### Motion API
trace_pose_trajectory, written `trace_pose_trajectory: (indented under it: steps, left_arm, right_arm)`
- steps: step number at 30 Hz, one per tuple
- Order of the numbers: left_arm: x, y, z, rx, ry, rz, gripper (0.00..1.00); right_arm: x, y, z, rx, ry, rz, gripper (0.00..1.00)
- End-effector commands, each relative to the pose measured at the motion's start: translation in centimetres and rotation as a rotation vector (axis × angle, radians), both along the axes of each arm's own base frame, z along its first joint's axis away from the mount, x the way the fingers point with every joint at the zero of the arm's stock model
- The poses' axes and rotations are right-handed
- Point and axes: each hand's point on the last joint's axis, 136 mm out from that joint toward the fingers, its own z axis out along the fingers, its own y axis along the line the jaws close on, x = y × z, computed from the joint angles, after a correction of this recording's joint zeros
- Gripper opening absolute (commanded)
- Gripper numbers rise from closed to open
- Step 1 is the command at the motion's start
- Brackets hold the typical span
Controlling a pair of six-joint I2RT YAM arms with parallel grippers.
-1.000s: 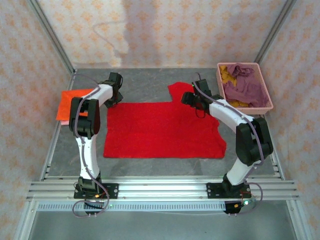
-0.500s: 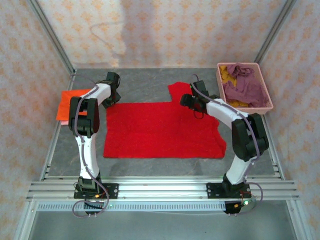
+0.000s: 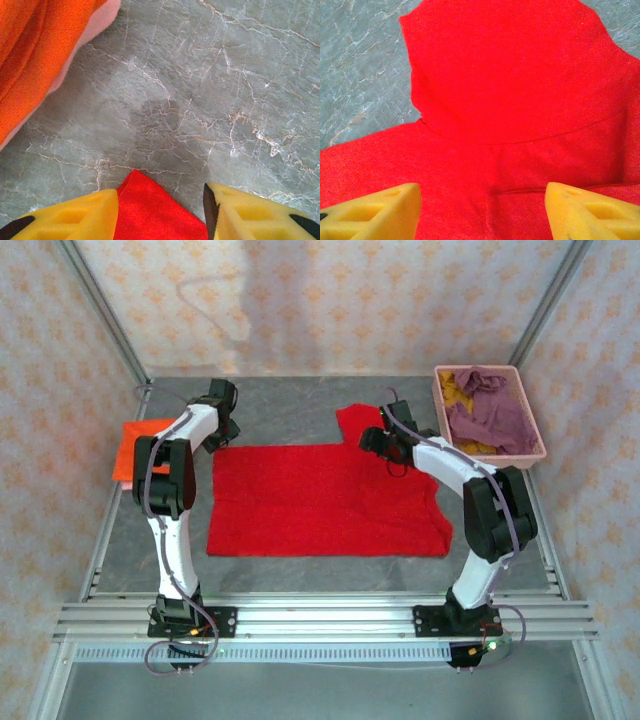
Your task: Fold and stack the t-shirts
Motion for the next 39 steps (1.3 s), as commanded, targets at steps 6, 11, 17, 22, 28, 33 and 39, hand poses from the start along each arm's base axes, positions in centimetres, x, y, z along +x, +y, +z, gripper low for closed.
trace_pose_trajectory:
  steps: [6,11,17,22,28,33,39]
  left_arm:
    - [-1.6,1.2,-0.6,0.0,0.047,0.041,0.44]
    - [-1.7,1.1,-1.7,-0.011,0.063,0.044,0.44]
    - [-2.0,1.1,-2.8,-0.026,0.085,0.053,0.39]
    - [-2.4,1.0,-3.1,-0.035,0.093,0.057,0.39]
    - [-2.6,1.2,-3.8,-0.044,0.107,0.063,0.39]
    - [-2.5,1.2,-4.3,-0.056,0.112,0.062,0.38]
    - [-2.6,1.0,-5.1,-0.076,0.123,0.065,0.24]
  right_arm:
    - [0.6,0.5,0.6,0.019,-0.015,-0.007,0.67]
    - [0.5,0.5,0.6,0.017,-0.012,-0.005,0.67]
    - [0.5,0.4,0.3,0.012,-0.004,-0.009,0.67]
    - [0.5,0.4,0.1,0.01,0.0,-0.011,0.67]
    - [0.5,0.4,0.0,0.008,0.005,-0.011,0.67]
    - [0.5,0.4,0.0,0.011,0.007,-0.014,0.67]
    - [0.5,0.5,0.1,0.018,0.007,-0.013,0.67]
